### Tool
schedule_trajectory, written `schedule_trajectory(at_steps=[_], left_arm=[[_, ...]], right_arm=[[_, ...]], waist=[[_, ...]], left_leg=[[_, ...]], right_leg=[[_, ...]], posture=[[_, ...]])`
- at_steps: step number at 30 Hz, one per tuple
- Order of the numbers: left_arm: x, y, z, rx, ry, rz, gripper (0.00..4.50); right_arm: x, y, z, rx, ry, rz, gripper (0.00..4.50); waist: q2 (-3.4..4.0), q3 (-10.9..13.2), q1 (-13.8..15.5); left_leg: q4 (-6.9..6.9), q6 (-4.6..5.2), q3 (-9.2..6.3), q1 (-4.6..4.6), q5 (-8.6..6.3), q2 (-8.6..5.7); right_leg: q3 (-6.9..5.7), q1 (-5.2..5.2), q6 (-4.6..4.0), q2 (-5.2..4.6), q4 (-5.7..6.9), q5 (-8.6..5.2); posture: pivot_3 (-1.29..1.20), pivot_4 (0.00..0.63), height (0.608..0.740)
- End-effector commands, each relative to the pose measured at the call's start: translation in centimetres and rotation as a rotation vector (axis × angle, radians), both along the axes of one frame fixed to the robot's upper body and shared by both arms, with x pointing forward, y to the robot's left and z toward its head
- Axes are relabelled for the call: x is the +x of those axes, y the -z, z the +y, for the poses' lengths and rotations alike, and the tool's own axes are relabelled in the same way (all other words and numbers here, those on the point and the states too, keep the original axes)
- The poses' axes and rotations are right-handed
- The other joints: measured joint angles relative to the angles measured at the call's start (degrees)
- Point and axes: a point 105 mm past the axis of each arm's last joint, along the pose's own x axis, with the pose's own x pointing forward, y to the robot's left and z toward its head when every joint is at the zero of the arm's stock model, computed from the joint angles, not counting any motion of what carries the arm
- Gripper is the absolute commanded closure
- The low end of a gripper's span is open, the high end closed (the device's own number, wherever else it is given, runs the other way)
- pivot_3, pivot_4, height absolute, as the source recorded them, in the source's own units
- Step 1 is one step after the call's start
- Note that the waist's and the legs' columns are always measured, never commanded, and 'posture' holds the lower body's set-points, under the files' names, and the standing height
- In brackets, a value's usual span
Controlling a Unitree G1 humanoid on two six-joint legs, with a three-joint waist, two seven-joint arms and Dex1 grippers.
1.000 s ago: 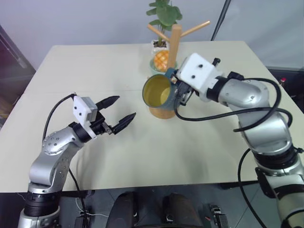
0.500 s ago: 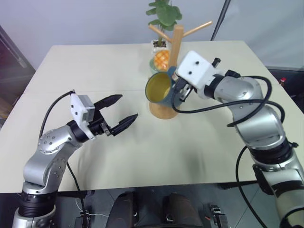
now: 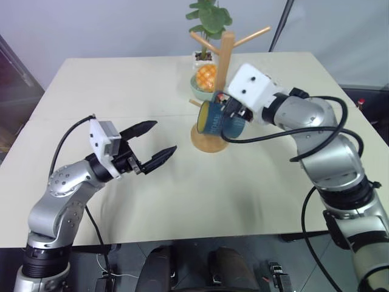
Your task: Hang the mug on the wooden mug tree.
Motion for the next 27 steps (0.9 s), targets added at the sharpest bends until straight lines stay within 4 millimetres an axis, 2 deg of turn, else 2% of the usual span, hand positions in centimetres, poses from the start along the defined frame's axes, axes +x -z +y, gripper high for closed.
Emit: schedule_trajectory(at_steps=[1,4,7,13,16,17,21,24,27], left_arm=[[-0.5,-1.5,-0.1,0.004,0.012,-0.069,0.00],[-0.2,-1.3,0.2,-0.002,-0.014,-0.052,0.00],[0.6,-0.6,1.1,-0.022,-0.087,-0.015,0.00],[2.2,0.8,3.1,-0.095,-0.247,0.042,0.00],[3.4,2.1,5.0,-0.152,-0.393,0.083,0.00],[3.7,2.4,5.5,-0.155,-0.431,0.085,0.00],[4.4,6.3,8.2,-0.162,-0.657,0.176,0.00],[4.4,7.2,8.7,-0.148,-0.704,0.179,0.00],[4.2,7.6,8.7,-0.141,-0.704,0.178,0.00]], right_arm=[[-0.4,-2.4,-0.7,0.004,0.009,-0.104,1.63],[-1.0,-2.8,-2.4,0.066,-0.022,-0.094,1.63],[-1.6,-2.4,-5.0,0.265,-0.062,-0.060,1.63],[-2.1,1.1,-8.8,0.617,-0.101,0.035,1.63],[-2.0,3.6,-10.3,0.804,-0.060,0.085,1.63],[-1.9,4.2,-10.5,0.829,-0.046,0.094,1.63],[-1.6,9.7,-11.4,0.795,0.056,0.154,1.63],[-1.5,11.1,-11.4,0.796,0.055,0.172,1.63],[-1.3,11.6,-11.1,0.790,0.049,0.172,1.63]], waist=[[0.00,0.0,0.0],[-0.01,0.0,0.2],[-0.07,0.0,0.5],[-0.05,0.0,0.1],[-0.04,0.0,0.0],[-0.04,0.0,0.1],[-0.03,0.0,0.3],[-0.04,0.0,0.3],[-0.04,0.0,0.2]], left_leg=[[0.00,0.00,0.00,0.00,0.00,0.00],[-0.01,0.00,0.01,0.00,0.00,0.00],[-0.02,0.03,-0.03,0.00,-0.02,-0.01],[0.01,0.07,-0.01,0.07,-0.04,-0.02],[0.00,0.06,0.00,0.11,-0.02,0.01],[0.00,0.05,0.00,0.10,-0.02,0.03],[-0.01,0.06,0.02,0.07,-0.03,0.00],[0.02,0.07,0.05,0.06,-0.03,-0.01],[0.04,0.06,0.04,0.09,-0.03,0.01]], right_leg=[[0.00,0.00,0.00,0.00,0.00,0.00],[0.00,0.00,0.00,0.00,0.00,0.00],[-0.05,0.09,0.01,0.00,-0.07,0.00],[-0.04,0.18,0.04,0.01,-0.06,0.02],[-0.03,0.16,0.04,0.06,0.01,0.02],[-0.03,0.15,0.04,0.08,0.01,0.02],[-0.01,0.14,0.04,0.09,-0.02,0.01],[0.00,0.12,0.06,0.07,-0.01,0.02],[0.00,0.12,0.06,0.08,0.03,0.02]], posture=[[0.00,0.150,0.740],[0.00,0.150,0.740],[0.00,0.150,0.740],[0.00,0.150,0.740],[0.00,0.150,0.740],[0.00,0.150,0.740],[0.00,0.150,0.740],[0.00,0.150,0.740],[0.00,0.150,0.740]])
